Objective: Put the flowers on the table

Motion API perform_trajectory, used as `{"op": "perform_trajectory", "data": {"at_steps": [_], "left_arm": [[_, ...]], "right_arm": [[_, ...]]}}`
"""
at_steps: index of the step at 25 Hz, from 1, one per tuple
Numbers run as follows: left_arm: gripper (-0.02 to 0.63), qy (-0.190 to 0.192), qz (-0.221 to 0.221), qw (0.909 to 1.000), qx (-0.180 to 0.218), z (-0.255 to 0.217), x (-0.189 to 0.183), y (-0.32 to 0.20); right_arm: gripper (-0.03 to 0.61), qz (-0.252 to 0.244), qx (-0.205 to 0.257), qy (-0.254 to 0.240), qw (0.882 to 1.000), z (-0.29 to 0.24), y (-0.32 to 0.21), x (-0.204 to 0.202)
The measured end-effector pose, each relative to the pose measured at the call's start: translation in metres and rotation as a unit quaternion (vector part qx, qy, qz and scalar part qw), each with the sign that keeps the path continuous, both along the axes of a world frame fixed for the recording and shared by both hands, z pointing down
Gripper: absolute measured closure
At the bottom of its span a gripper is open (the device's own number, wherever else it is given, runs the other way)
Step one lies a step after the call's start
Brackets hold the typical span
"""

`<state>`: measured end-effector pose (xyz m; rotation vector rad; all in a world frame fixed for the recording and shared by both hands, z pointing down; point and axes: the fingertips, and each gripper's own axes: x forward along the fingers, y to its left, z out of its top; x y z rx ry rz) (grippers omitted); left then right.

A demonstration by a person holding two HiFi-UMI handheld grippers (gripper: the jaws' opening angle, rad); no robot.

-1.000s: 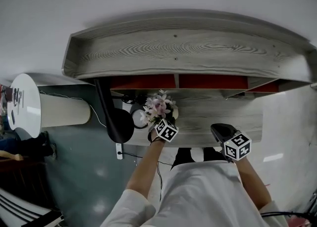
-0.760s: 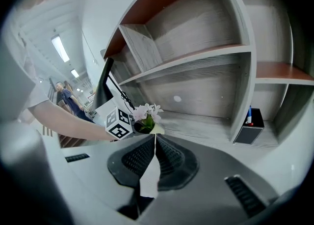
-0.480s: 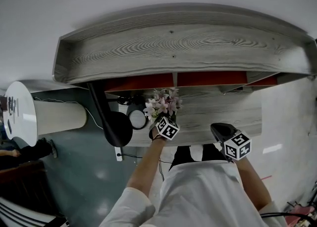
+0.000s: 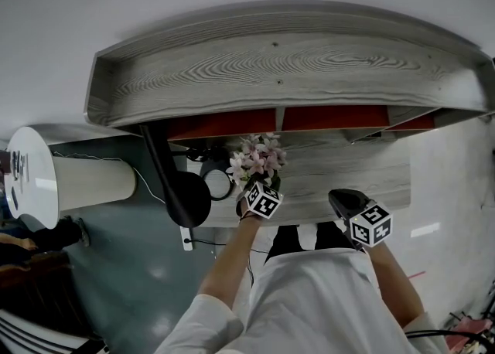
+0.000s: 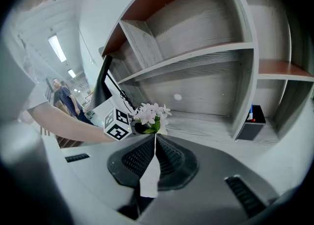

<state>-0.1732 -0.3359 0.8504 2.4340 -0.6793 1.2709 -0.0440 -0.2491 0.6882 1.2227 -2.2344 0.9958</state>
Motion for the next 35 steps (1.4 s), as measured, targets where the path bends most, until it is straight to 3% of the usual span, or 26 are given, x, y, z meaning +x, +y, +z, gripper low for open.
{"op": "perform_trajectory", "data": {"at_steps": [9, 15, 17, 23, 30, 35], "left_arm": [[0.495, 0.035, -0.036, 0.9983, 0.031, -0.034, -0.011, 0.012], [0.526, 0.078, -0.095, 0.9908, 0.058, -0.078, -0.021, 0.030], [0.590, 0.095, -0.119, 0.9860, 0.068, -0.093, -0.023, 0.038], [0.604, 0.152, -0.190, 0.9688, 0.048, -0.131, -0.020, 0.080], [0.604, 0.239, -0.265, 0.9316, 0.068, -0.173, -0.021, 0.134], [0.604, 0.259, -0.268, 0.9251, 0.072, -0.193, -0.025, 0.181]], "right_arm": [[0.558, 0.002, 0.019, 0.001, 1.000, -0.010, 0.010, -0.008], [0.558, -0.007, 0.036, -0.001, 0.999, -0.021, 0.020, 0.001], [0.558, -0.011, 0.044, -0.006, 0.999, -0.024, 0.025, 0.004], [0.558, -0.032, 0.052, -0.019, 0.998, -0.037, 0.056, 0.010], [0.558, -0.046, 0.061, -0.023, 0.997, -0.046, 0.103, 0.027], [0.558, -0.050, 0.068, -0.030, 0.996, -0.050, 0.136, 0.040]]}}
